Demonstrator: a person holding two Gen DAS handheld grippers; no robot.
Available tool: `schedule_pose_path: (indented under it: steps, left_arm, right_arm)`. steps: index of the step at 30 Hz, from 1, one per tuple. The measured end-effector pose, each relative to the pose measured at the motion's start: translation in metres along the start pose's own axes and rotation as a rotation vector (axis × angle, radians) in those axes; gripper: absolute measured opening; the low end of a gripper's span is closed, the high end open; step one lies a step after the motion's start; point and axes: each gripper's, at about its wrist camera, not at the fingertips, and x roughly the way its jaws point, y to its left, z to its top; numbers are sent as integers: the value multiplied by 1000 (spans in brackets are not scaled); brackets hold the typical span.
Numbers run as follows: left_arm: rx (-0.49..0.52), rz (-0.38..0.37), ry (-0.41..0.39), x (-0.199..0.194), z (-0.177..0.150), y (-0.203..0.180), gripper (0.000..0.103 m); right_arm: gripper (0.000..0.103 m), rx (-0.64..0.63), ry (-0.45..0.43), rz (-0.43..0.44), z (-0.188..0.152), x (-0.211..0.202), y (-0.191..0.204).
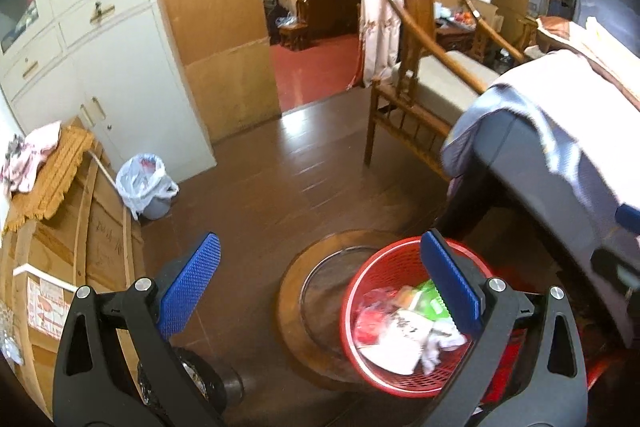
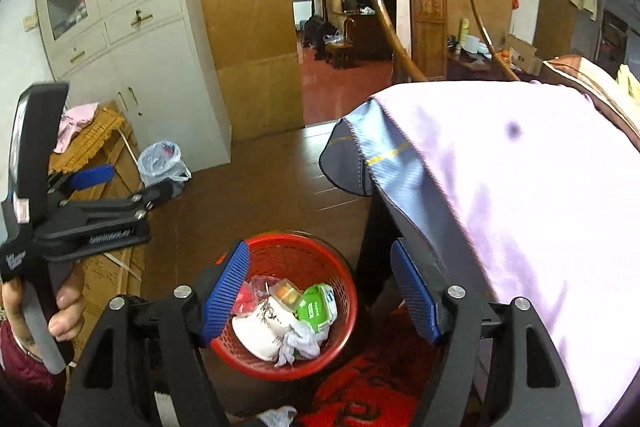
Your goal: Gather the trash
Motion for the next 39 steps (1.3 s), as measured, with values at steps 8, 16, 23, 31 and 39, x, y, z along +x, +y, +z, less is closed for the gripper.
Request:
schedule_pose_path:
  steps: [8, 16, 23, 31, 39]
  left_arm:
    - [58, 36, -105, -67, 24, -52, 96]
    - [52, 83, -138, -138, 27, -84, 96]
    - [-43, 111, -61, -152, -21, -67, 96]
    - [-91, 83, 5, -109, -58, -47, 96]
    - [-216, 65, 164, -35, -84, -11, 96]
  right_arm:
    - [73, -14, -115, 36, -19, -66, -18]
    - [84, 22, -238, 95, -40, -127, -46]
    - [88, 13, -244, 100, -59, -141, -46]
    - [89, -1, -118, 43, -68, -98, -22]
    - [89, 1, 76, 18, -77, -25, -8]
